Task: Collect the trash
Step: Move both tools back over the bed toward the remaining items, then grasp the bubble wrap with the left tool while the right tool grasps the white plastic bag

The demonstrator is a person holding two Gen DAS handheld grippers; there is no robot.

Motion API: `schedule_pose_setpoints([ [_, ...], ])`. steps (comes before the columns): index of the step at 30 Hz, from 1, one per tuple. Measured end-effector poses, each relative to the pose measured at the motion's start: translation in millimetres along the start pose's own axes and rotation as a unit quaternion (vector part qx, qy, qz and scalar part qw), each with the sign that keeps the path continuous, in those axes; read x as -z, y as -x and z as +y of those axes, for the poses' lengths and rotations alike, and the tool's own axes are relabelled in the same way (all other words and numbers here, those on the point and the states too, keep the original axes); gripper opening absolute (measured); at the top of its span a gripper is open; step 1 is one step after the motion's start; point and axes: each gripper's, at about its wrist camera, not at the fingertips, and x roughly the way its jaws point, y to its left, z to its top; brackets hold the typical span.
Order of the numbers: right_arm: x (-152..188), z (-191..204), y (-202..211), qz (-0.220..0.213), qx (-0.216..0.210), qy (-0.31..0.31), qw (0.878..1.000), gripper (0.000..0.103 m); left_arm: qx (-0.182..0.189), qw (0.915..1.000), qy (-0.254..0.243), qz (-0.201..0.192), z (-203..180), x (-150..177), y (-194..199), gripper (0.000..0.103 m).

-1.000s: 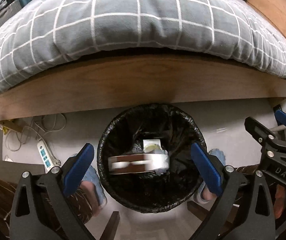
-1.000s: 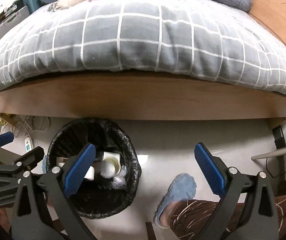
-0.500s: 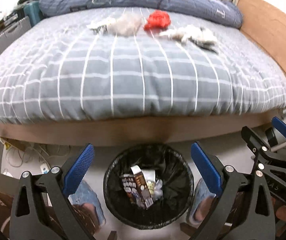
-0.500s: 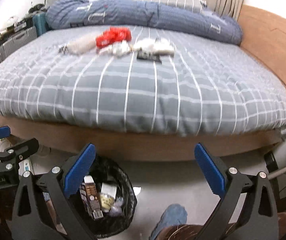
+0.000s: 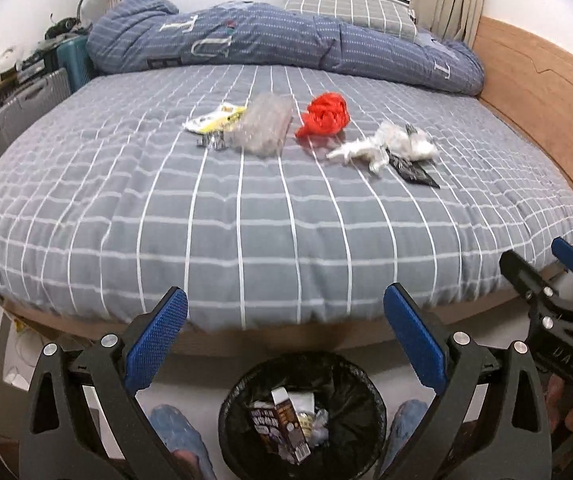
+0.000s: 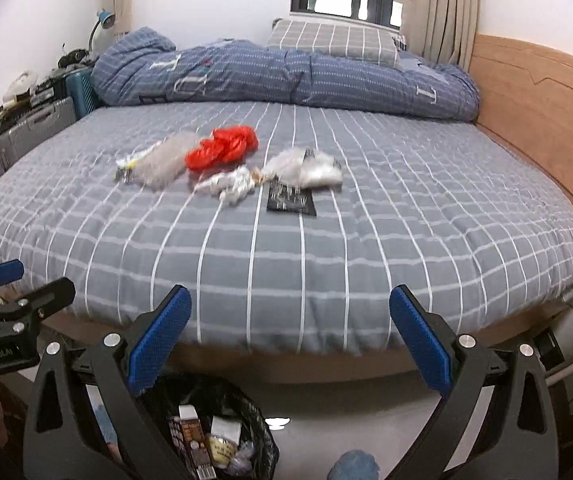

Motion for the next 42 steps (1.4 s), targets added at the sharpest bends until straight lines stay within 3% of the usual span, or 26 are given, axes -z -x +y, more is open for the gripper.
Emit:
schedule_pose_setpoints([
  [26, -81, -19, -123, 0.015, 0.006, 0.006, 1.0, 0.095, -0.022, 0.9997, -0.008, -0.001, 19, -102, -97, 0.097],
  [42, -116, -38, -209, 0.058, 0.017, -0.003, 0.998, 0.095, -0.031, 0.9993, -0.007, 0.02, 37, -160, -168, 0.097],
])
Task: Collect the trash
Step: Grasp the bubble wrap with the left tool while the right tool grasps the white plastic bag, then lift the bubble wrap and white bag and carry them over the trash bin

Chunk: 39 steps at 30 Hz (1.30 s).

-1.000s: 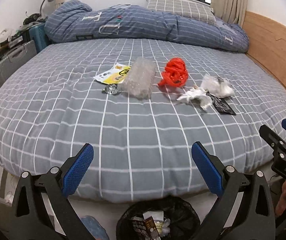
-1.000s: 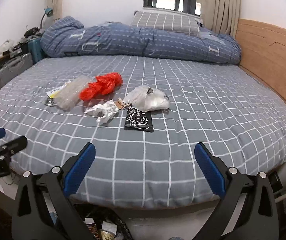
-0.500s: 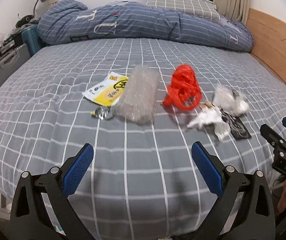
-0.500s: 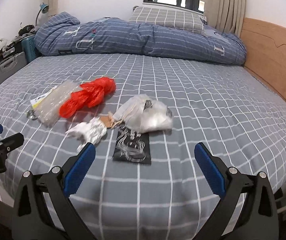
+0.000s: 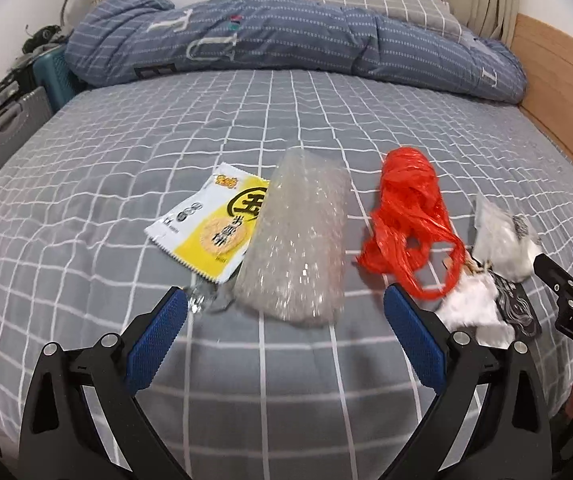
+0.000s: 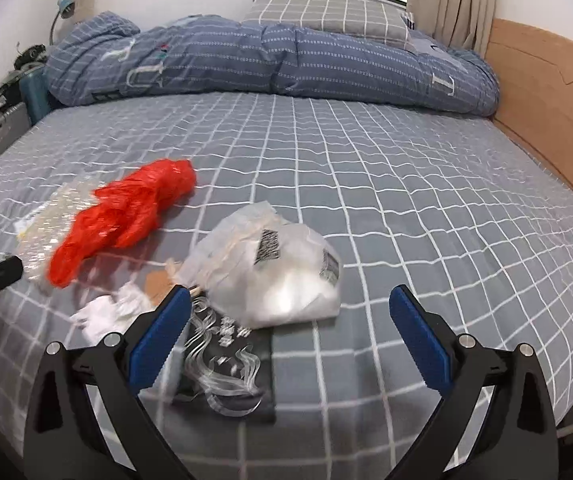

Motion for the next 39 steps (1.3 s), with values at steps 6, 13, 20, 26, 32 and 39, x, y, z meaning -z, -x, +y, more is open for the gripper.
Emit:
schedule_pose_setpoints([
  [6, -10, -8, -26, 0.02, -0.008, -0.02, 1.0, 0.095, -0.006, 0.9997, -0.009, 0.023, 1, -16, -38, 0.095],
  [13, -13, -3, -54, 0.053, -0.027, -0.024, 0.998, 0.082, 0.002, 0.9987, -0.013, 0.049, 1, -25, -65, 0.081],
  [20, -13, -5, -63, 0.073, -0.044, -0.036, 0.996, 0.061, 0.032, 0.9971, -0.028, 0.062, -7, -22, -72, 0.046],
  [26, -11, -6, -64, 0.08, -0.059, -0.045, 0.994, 0.047, 0.039, 0.9973, -0.027, 0.056, -10, -21, -71, 0.032],
  [32, -15, -7, -55, 0.063, -0.054, -0.052, 0.995, 0.045, 0.037, 0.9977, -0.023, 0.051, -9, -23, -67, 0.029],
  [39, -22, -6, -43, 0.042, -0.049, -0.053, 0.997, 0.045, 0.028, 0.9986, -0.016, 0.043, -7, -25, -59, 0.029],
])
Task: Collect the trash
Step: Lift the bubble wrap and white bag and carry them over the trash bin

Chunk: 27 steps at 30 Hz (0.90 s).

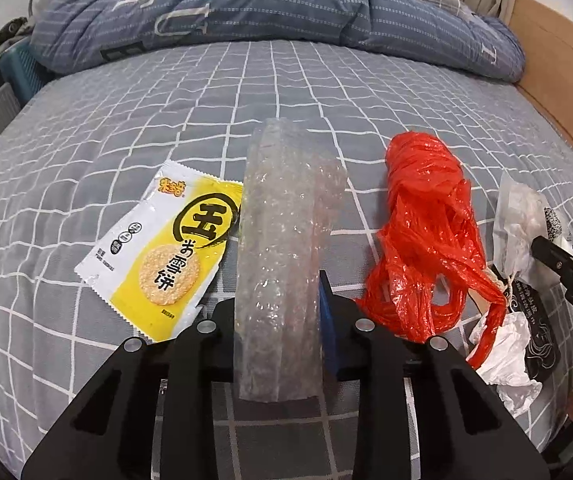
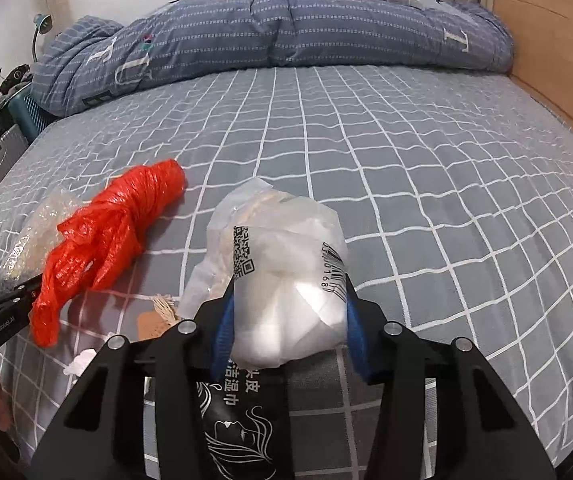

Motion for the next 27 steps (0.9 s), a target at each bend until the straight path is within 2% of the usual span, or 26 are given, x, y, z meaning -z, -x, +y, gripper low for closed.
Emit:
schedule_pose_setpoints([
  [13, -10, 8, 29, -0.021, 0.002, 0.004, 1.0, 0.045, 0.0, 0.9999, 0.011, -0.012, 3, -2, 23, 0.028],
  [21, -14, 21, 62, -0.049, 0.005, 0.018, 0.999, 0.045, 0.004, 0.9994, 0.02, -0.029, 4, 2, 54, 0.028],
  [27, -3, 31, 85, -0.063, 0.002, 0.031, 0.998, 0.045, 0.015, 0.9985, 0.03, -0.044, 3, 12, 81, 0.028],
])
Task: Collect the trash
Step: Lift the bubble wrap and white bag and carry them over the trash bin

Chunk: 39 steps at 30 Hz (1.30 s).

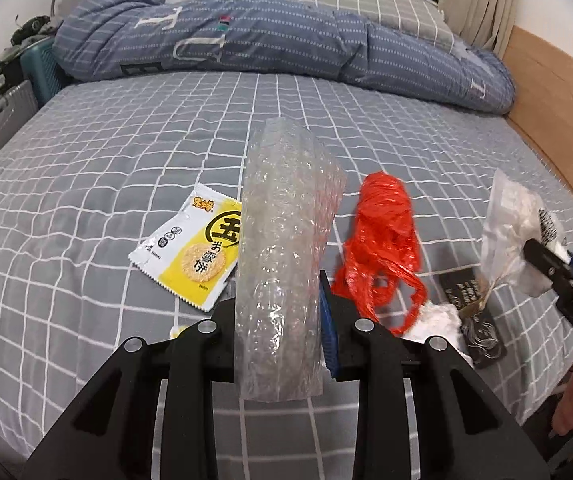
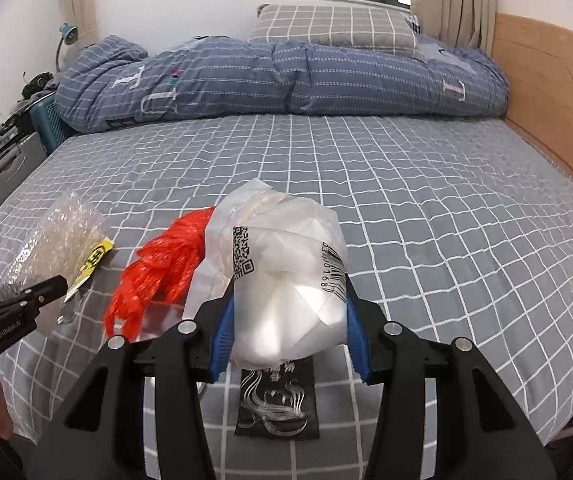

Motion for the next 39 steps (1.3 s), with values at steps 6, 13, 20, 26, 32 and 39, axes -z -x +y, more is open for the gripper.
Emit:
schedule_pose_setpoints([
  [6, 9, 7, 24, -0.012, -0.005, 0.004, 1.0, 0.045, 0.003, 1.0, 0.0, -0.009, -4, 15, 24, 0.028],
  [13, 18, 14, 44, -0.017, -0.013, 0.001, 1.0, 0.045, 0.001, 1.0, -0.001, -0.004, -4, 36, 36, 0.027],
  [20, 28, 26, 59, -0.02, -0.017, 0.011, 1.0, 0.045, 0.005, 1.0, 0.0, 0.001, -5, 47, 43, 0.027],
  [26, 35, 35, 73, -0.025, -0.017, 0.023, 0.999, 0.045, 0.008, 1.0, -0.002, 0.0, -9, 58, 55, 0.027],
  [32, 42, 41, 86, -0.026, -0.019, 0.031, 0.999, 0.045, 0.012, 0.9999, 0.002, 0.002, -10, 72, 64, 0.027],
  [39, 56, 47, 104, -0.026, -0.024, 0.034, 0.999, 0.045, 0.015, 0.9999, 0.002, 0.006, -15, 91, 78, 0.027],
])
